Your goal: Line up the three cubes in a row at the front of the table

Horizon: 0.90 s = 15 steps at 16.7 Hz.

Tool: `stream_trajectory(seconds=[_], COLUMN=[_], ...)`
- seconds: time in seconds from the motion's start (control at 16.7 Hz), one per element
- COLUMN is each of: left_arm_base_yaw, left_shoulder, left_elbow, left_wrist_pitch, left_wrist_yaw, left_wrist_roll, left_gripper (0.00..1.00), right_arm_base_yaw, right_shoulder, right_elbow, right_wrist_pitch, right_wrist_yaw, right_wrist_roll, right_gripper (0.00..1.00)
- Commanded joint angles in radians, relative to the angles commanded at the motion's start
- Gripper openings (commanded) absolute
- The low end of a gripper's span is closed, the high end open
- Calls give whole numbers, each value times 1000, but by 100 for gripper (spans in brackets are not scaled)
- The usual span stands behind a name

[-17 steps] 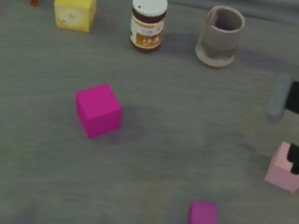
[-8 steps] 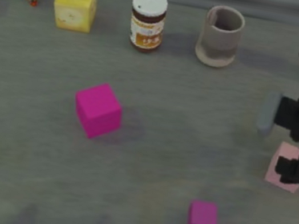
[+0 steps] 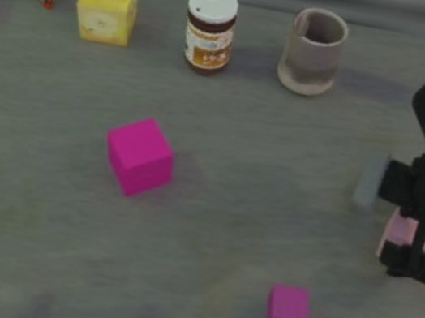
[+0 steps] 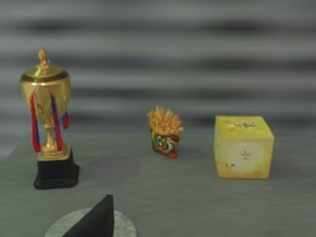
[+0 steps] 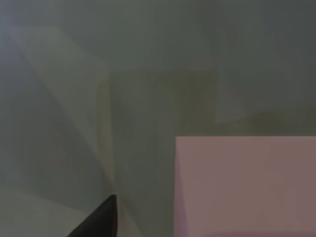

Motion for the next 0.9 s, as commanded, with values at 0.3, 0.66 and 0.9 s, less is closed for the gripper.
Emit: stream_trajectory(seconds=[0.3,0.66,0.9], left_arm_base_yaw=[0,0,0], left_shoulder=[0,0,0], left_elbow=[0,0,0], left_wrist_pitch=[0,0,0], left_wrist_yaw=[0,0,0], left_wrist_roll=[0,0,0], left_gripper=[100,100,100], right_arm_base_yaw=[0,0,0], right_shoulder=[0,0,0], right_elbow=[0,0,0], right_wrist_pitch=[0,0,0], right_wrist_yaw=[0,0,0], right_wrist_roll=[0,0,0], right_gripper=[70,25,0])
